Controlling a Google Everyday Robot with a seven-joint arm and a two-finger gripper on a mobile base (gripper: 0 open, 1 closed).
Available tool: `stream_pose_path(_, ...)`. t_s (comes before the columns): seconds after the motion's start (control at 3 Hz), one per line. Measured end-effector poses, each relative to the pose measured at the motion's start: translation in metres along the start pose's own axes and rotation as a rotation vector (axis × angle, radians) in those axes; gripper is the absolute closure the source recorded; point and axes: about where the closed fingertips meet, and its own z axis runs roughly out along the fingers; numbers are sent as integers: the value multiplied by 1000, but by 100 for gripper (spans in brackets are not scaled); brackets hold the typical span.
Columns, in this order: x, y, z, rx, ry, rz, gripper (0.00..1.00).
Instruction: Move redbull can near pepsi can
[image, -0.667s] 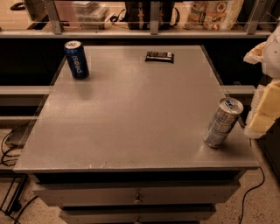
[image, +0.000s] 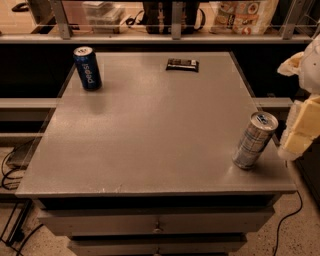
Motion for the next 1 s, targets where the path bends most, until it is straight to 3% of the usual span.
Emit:
stream_pose_path(0.67, 0, 0, 31, 31, -75, 12, 0)
stream_pose_path(1.0, 2, -7, 47, 30, -99, 16, 18)
